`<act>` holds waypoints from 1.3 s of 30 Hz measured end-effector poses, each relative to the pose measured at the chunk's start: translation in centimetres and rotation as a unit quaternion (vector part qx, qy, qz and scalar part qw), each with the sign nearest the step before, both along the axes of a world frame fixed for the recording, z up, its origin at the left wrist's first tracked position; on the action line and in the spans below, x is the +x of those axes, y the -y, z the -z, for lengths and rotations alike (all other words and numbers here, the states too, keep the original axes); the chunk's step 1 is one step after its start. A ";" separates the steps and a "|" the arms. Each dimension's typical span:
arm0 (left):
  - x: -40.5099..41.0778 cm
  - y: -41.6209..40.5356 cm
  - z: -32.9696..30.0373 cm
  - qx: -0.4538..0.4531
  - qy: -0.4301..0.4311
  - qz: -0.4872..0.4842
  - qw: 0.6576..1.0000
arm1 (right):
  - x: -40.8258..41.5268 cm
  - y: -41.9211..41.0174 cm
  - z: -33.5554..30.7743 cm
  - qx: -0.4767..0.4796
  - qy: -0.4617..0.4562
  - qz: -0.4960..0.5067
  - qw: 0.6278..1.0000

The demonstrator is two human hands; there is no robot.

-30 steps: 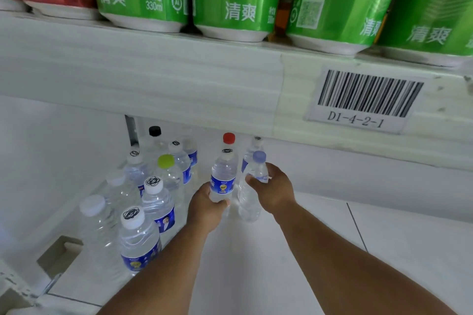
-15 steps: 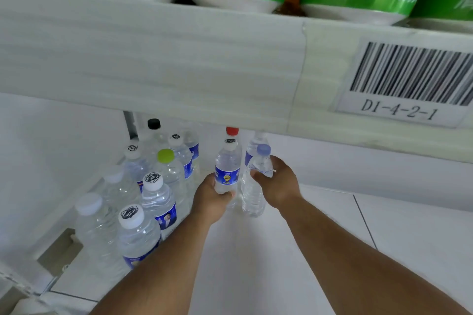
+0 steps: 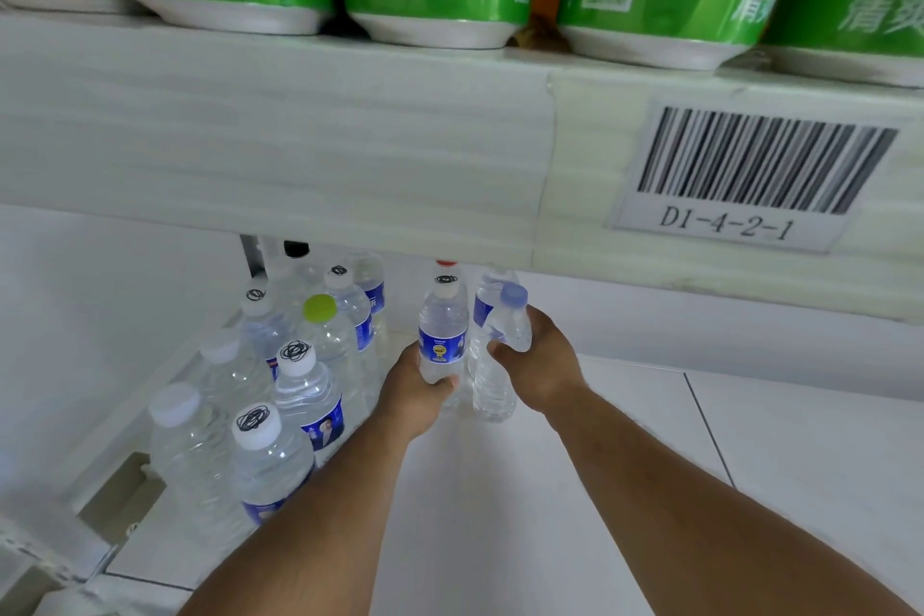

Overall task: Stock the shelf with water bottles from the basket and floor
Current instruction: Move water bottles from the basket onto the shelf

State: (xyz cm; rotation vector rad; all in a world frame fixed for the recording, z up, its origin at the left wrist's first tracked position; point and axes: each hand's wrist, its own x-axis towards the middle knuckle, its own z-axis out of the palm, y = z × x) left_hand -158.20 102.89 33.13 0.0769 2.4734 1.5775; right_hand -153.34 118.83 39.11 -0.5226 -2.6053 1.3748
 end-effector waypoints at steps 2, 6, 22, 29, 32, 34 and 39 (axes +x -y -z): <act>0.7 0.0 -0.1 -0.009 0.006 0.001 1.000 | 0.4 0.0 -0.1 0.000 0.010 0.006 1.000; 2.8 0.5 -1.3 -0.018 0.012 0.001 1.000 | 1.8 0.4 -0.3 -0.021 0.040 0.036 0.998; 16.6 6.4 -6.5 -0.261 -0.090 0.255 0.926 | 16.4 7.1 -2.5 0.120 0.151 0.006 0.981; 21.0 9.5 -6.8 -0.326 -0.116 0.261 0.901 | 21.6 10.4 -2.7 0.254 0.146 -0.069 0.954; 23.1 10.5 -6.7 -0.328 -0.123 0.251 0.902 | 23.7 11.4 -2.5 0.268 0.138 -0.088 0.949; 24.6 11.1 -6.5 -0.328 -0.124 0.245 0.904 | 25.2 12.0 -2.3 0.278 0.124 -0.099 0.947; 29.3 13.3 -5.3 -0.348 -0.103 0.238 0.901 | 30.3 13.8 0.1 0.280 0.111 -0.139 0.944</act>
